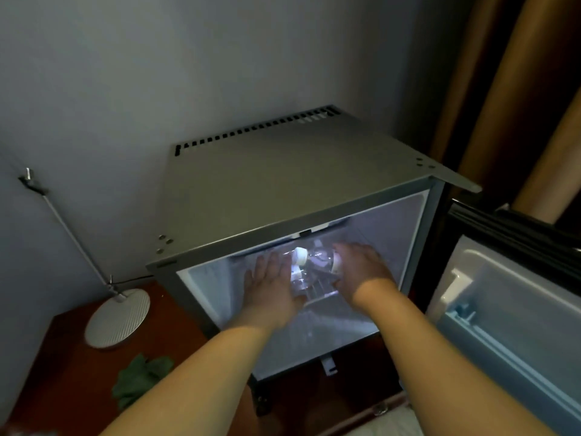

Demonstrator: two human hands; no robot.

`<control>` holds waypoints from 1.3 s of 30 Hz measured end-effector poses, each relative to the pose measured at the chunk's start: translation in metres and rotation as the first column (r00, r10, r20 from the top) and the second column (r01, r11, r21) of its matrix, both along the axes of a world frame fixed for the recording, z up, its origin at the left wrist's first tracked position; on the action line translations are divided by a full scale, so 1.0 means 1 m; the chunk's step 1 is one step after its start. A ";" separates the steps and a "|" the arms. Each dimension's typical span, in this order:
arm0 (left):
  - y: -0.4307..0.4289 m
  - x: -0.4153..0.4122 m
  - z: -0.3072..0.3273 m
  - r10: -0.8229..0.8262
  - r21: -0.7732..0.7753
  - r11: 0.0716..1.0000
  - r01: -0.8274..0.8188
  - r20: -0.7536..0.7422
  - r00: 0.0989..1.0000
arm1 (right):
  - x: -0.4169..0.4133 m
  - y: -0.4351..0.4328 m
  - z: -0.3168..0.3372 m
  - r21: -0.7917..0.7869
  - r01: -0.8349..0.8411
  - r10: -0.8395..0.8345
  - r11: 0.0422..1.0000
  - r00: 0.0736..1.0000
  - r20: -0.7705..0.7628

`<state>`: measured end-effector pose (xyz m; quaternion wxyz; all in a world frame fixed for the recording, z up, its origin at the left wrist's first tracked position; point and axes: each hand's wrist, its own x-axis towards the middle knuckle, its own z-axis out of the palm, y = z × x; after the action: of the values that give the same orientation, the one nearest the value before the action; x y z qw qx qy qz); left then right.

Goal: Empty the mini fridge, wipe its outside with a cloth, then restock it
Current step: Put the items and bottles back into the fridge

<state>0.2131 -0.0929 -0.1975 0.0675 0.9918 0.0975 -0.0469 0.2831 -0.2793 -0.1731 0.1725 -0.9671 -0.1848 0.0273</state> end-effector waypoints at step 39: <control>0.006 -0.042 -0.016 0.038 0.012 0.999 -0.039 0.065 0.997 | -0.017 0.005 -0.010 0.038 -0.170 0.173 0.985 0.978 -0.120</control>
<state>0.1713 -0.0868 -0.2139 0.0647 0.9912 0.1148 -0.0128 0.2663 -0.2744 -0.1832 0.1941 -0.9415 -0.2570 0.0989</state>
